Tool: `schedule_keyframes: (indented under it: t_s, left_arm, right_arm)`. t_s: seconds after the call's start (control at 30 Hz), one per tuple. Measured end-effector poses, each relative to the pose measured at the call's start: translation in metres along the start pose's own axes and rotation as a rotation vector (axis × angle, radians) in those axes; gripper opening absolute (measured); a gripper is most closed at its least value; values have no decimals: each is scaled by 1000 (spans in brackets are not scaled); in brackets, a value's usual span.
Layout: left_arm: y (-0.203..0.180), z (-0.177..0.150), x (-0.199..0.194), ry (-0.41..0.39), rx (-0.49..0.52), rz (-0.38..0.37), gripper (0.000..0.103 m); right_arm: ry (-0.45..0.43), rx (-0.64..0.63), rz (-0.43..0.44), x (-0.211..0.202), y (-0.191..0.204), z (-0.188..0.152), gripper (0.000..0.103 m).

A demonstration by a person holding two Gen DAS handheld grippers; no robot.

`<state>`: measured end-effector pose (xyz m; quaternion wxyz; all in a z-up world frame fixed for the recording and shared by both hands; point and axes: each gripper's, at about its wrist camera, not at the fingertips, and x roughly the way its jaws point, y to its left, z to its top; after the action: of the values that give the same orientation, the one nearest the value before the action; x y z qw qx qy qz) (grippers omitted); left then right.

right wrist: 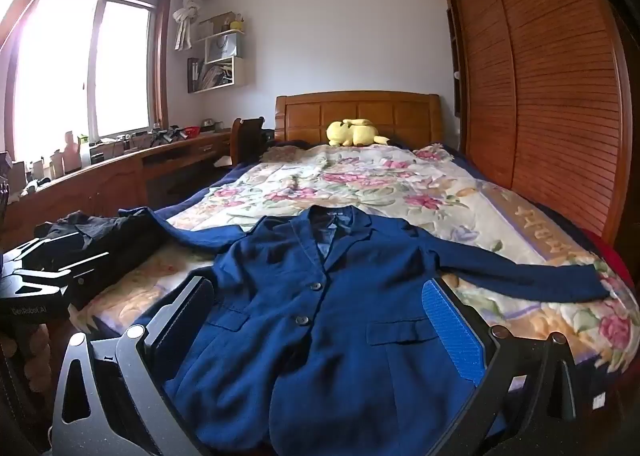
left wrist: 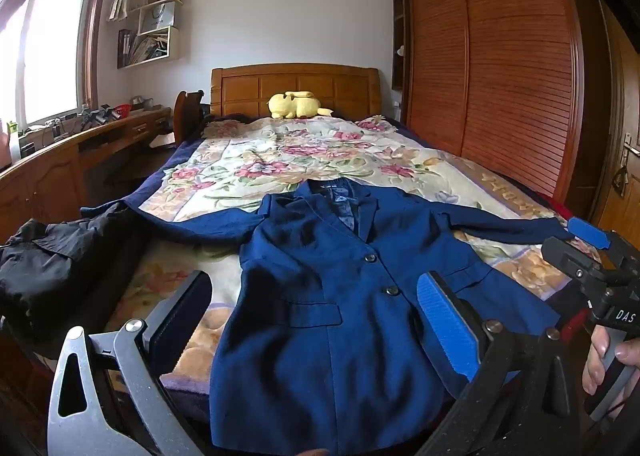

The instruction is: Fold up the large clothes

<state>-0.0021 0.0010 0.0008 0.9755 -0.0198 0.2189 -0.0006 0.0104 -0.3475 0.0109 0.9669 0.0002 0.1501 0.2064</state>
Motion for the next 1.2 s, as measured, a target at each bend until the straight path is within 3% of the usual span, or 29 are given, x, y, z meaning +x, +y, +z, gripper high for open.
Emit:
schedule_keyframes:
  t_s: [1.2]
  left_arm:
    - [-2,-2,4,7,-1,8,103]
  right_arm:
    - [10,9,8,-1,-3,2,103]
